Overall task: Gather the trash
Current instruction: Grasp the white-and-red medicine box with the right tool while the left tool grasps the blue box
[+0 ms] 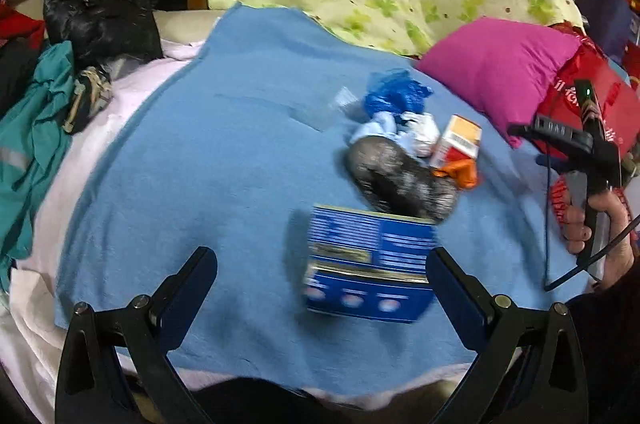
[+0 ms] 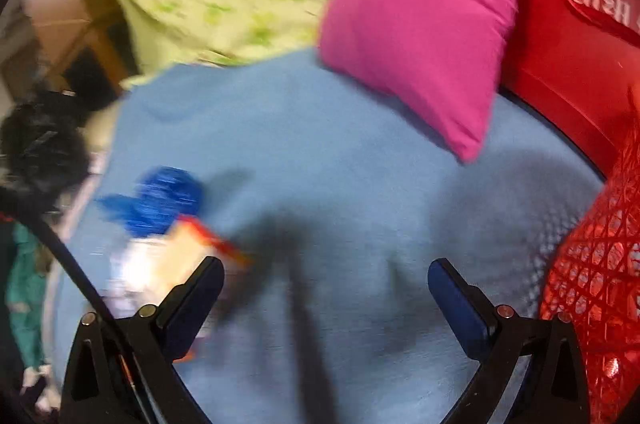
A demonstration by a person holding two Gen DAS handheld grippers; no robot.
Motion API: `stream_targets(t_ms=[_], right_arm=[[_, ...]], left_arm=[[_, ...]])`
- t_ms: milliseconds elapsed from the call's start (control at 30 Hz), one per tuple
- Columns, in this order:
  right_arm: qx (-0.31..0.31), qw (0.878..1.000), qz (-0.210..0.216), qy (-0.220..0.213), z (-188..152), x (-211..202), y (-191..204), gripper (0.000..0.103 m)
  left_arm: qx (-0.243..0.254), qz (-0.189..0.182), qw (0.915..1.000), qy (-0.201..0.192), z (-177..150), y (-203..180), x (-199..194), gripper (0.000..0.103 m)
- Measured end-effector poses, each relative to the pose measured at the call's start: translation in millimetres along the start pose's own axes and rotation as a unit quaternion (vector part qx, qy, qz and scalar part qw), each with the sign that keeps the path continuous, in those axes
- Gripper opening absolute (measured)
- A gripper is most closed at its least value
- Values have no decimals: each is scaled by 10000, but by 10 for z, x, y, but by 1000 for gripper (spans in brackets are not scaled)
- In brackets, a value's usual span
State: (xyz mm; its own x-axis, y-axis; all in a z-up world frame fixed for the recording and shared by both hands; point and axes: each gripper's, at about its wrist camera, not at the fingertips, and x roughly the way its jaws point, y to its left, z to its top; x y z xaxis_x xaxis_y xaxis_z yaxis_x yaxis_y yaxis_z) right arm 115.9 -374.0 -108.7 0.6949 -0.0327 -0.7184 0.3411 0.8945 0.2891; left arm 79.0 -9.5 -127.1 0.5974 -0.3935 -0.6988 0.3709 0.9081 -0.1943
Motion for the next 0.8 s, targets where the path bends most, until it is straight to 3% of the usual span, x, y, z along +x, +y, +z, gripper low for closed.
stream_targets(t_ms=[200, 367, 500, 700, 733, 800], right_arm=[[593, 9938, 849, 414, 104, 5, 262, 103], [590, 9944, 542, 688, 120, 216, 573, 103], [523, 9928, -29, 1080, 87, 450, 711, 102], [315, 9905, -503, 1237, 10, 687, 812, 83], [322, 9913, -398, 1212, 0, 705, 794, 82], [519, 9904, 2, 1279, -14, 702, 714, 69]], left_arm=[[2, -19, 9999, 140, 36, -191, 117, 103], [35, 3, 9999, 169, 69, -211, 170, 103], [347, 42, 9992, 195, 33, -217, 168, 103], [161, -72, 9990, 409, 4, -118, 246, 103], [164, -87, 9989, 429, 1, -105, 256, 103], [108, -105, 9987, 491, 1, -76, 271, 103]])
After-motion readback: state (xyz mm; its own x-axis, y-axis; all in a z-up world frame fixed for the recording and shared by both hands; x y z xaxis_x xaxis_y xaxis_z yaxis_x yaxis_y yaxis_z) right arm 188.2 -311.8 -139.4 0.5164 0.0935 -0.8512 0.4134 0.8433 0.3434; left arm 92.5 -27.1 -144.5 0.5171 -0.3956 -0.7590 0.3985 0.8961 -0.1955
